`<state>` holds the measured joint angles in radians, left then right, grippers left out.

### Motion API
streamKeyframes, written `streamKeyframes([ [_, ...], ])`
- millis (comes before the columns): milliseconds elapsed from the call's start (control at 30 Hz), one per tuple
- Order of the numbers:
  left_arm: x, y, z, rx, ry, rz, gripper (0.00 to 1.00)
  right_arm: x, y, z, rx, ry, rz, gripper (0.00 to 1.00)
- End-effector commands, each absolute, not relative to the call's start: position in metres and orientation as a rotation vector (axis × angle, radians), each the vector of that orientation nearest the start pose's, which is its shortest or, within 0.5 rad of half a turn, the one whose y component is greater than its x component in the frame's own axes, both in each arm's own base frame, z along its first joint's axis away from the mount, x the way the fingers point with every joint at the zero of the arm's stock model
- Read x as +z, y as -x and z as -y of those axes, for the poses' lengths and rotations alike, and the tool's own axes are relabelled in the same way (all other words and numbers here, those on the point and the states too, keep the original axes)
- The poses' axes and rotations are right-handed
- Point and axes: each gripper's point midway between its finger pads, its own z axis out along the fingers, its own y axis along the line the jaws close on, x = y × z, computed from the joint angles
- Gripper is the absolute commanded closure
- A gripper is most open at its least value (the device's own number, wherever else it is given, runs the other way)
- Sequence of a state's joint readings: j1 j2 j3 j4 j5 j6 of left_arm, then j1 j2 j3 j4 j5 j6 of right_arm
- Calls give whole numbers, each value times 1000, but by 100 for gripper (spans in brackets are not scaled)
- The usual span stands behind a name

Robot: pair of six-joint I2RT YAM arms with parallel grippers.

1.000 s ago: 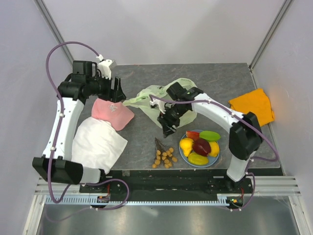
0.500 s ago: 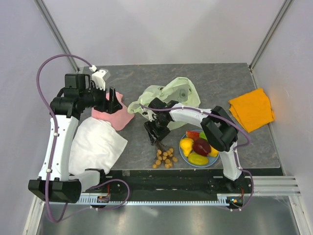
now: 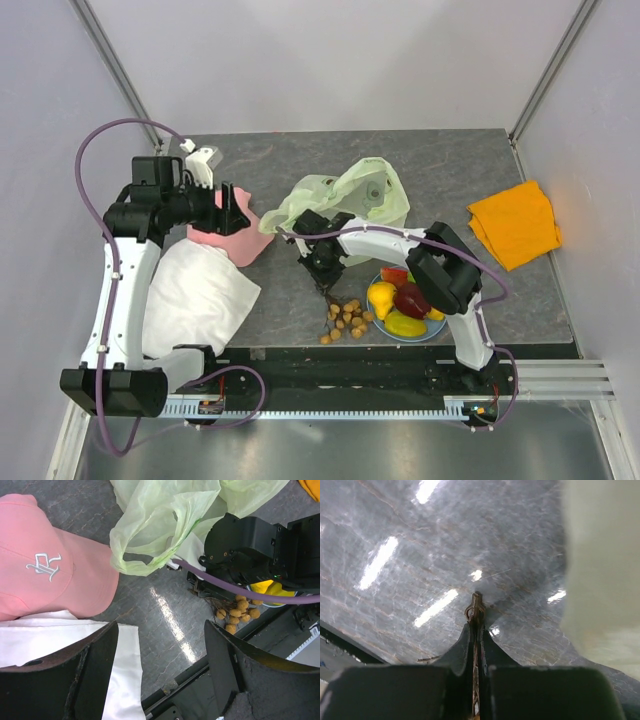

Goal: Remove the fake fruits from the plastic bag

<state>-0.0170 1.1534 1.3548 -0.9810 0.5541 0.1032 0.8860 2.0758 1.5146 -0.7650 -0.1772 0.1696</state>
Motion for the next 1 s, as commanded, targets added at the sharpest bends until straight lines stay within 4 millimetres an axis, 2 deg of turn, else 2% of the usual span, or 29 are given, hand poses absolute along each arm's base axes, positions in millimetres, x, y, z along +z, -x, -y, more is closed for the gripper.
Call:
streamKeyframes([
  [0,294,-283,99,-641,-406,-2182,24,72,-230,-358,570,1257,-2605,100],
  [33,297,-285,100,-643,-413,-2174,24,89,-231,-364,636,1285,-2554,100],
  [100,296,-290,102,-663,-422,-2180,24,140,-218,-370,868,1364,-2454,100],
  [167,299,-295,105,-684,-432,-2173,25,175,-208,-367,1003,1439,-2350,100],
  [200,297,-299,106,-697,-435,-2180,25,189,-195,-359,1116,1461,-2339,100],
  [233,298,-301,108,-706,-446,-2176,25,207,-192,-352,1132,1489,-2262,100],
  [300,296,-305,111,-734,-459,-2181,25,219,-186,-335,1173,1486,-2242,100],
  [333,299,-308,112,-742,-466,-2173,25,231,-184,-326,1174,1492,-2196,100],
  [400,302,-309,115,-765,-487,-2162,25,241,-189,-305,1150,1526,-2138,100],
  [433,305,-314,116,-766,-499,-2152,25,253,-189,-296,1130,1537,-2087,100],
  [500,309,-316,117,-776,-529,-2140,25,260,-200,-276,1060,1548,-2020,100],
  [533,313,-320,118,-776,-544,-2132,25,269,-199,-267,1014,1550,-1973,100],
  [633,321,-324,117,-761,-554,-2141,25,263,-202,-247,872,1575,-1967,100],
  [700,317,-329,116,-766,-538,-2172,25,257,-207,-235,823,1539,-2030,100],
  [800,313,-331,119,-792,-525,-2193,25,247,-212,-223,781,1482,-2115,100],
  [967,302,-333,120,-808,-523,-2216,26,233,-221,-218,724,1443,-2189,100],
])
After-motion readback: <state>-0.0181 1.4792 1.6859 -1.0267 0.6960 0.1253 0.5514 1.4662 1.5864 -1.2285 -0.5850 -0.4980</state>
